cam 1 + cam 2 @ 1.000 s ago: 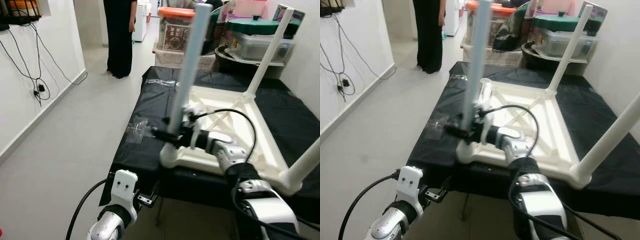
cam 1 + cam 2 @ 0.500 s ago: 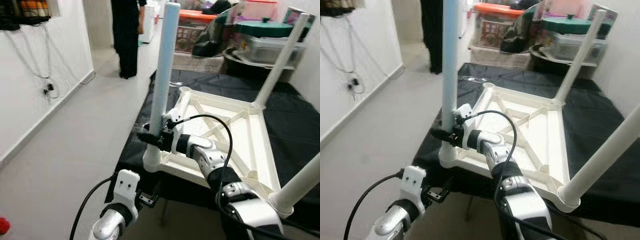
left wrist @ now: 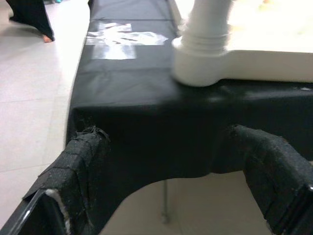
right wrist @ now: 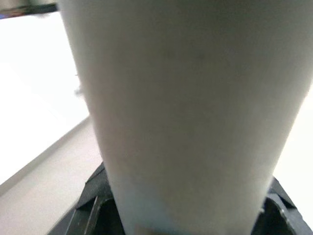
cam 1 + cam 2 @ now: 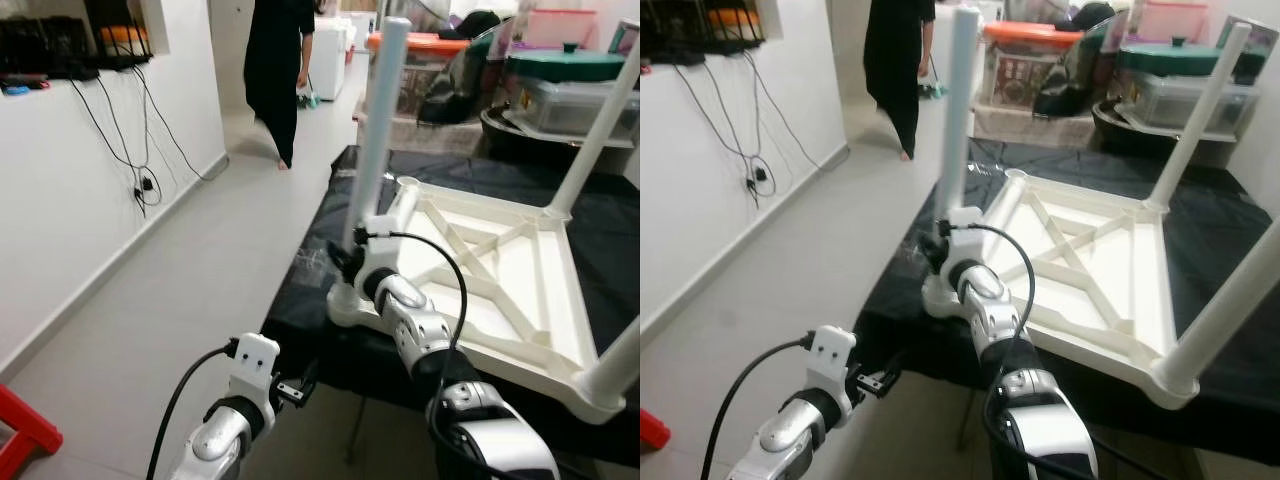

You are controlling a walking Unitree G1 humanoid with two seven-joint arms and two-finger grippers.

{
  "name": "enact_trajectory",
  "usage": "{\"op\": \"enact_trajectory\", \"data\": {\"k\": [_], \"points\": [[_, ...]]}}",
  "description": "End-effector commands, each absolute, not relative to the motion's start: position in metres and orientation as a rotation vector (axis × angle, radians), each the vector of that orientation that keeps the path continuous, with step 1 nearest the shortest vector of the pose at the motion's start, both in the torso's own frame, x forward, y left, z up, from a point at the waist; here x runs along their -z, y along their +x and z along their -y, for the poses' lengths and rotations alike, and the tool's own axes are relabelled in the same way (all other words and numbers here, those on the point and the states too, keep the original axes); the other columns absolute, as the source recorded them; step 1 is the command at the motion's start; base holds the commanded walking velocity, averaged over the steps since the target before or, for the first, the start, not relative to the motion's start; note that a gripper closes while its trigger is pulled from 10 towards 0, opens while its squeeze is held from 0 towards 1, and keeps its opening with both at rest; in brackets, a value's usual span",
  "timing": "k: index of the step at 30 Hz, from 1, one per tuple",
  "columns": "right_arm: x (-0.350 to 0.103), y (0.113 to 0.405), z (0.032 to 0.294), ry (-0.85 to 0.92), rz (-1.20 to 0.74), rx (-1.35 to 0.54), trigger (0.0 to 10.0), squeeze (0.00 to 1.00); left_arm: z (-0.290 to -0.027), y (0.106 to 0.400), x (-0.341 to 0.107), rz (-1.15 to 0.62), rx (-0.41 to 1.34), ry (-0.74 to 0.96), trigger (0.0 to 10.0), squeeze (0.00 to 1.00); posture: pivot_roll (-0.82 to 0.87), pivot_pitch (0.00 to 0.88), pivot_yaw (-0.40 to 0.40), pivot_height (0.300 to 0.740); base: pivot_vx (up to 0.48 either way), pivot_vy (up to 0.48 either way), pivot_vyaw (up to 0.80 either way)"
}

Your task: Building children table

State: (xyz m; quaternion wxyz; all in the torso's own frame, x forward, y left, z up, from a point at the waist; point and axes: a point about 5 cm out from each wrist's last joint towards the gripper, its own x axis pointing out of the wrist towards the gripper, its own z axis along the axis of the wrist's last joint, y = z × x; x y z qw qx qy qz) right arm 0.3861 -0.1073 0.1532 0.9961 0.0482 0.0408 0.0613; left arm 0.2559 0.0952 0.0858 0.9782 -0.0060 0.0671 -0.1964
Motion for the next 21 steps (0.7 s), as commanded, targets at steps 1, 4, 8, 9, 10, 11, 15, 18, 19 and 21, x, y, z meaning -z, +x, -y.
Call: {"op": "enact_trajectory", "data": {"k": [1,4,8,9,10,11,15,18,19,21], "points": [[-0.136,0.382,0.130,0.133,-0.153,0.023,0.0,0.00,-0.097,0.257,-0.084,-0.141,0.387,-0.002,10.0,0.00,0.03,0.000,-0.048,0.740,0.000,0.000,0.00],[-0.135,0.379,0.133,0.150,-0.139,0.152,0.0,0.00,-0.097,0.259,-0.085,-0.141,0.374,-0.022,10.0,0.00,0.04,0.000,-0.047,0.740,0.000,0.000,0.00],[-0.135,0.377,0.135,0.177,-0.116,0.263,0.0,0.00,-0.093,0.253,-0.094,-0.095,0.397,-0.043,10.0,0.00,0.04,0.000,-0.041,0.740,0.000,0.000,0.00],[-0.136,0.377,0.135,0.179,-0.108,0.287,0.0,0.00,-0.091,0.250,-0.098,-0.071,0.414,-0.050,10.0,0.00,0.04,0.000,-0.041,0.740,0.000,0.000,0.00],[-0.135,0.377,0.136,0.173,-0.109,0.318,2.9,0.00,-0.089,0.246,-0.104,-0.044,0.437,-0.046,10.0,0.00,0.04,0.000,-0.037,0.740,0.000,0.000,0.00],[-0.135,0.377,0.136,0.173,-0.109,0.318,2.9,0.00,-0.089,0.246,-0.104,-0.044,0.437,-0.046,10.0,0.00,0.04,0.000,-0.037,0.740,0.000,0.000,0.00],[-0.134,0.377,0.137,0.155,-0.105,0.339,10.0,0.00,-0.086,0.243,-0.112,-0.023,0.467,-0.049,10.0,0.00,0.05,0.000,-0.041,0.740,0.000,0.000,0.00],[-0.134,0.376,0.138,0.139,-0.104,0.364,10.0,0.00,-0.084,0.241,-0.117,-0.009,0.485,-0.050,10.0,0.00,0.05,0.000,-0.041,0.740,0.000,0.000,0.00],[-0.134,0.376,0.138,0.139,-0.104,0.364,10.0,0.00,-0.084,0.241,-0.117,-0.009,0.485,-0.050,10.0,0.00,0.05,0.000,-0.041,0.740,0.000,0.000,0.00],[-0.134,0.377,0.136,0.146,-0.096,0.346,10.0,0.00,-0.082,0.241,-0.120,-0.003,0.505,-0.057,10.0,0.00,0.05,0.000,-0.043,0.740,0.000,0.000,0.00]]}}
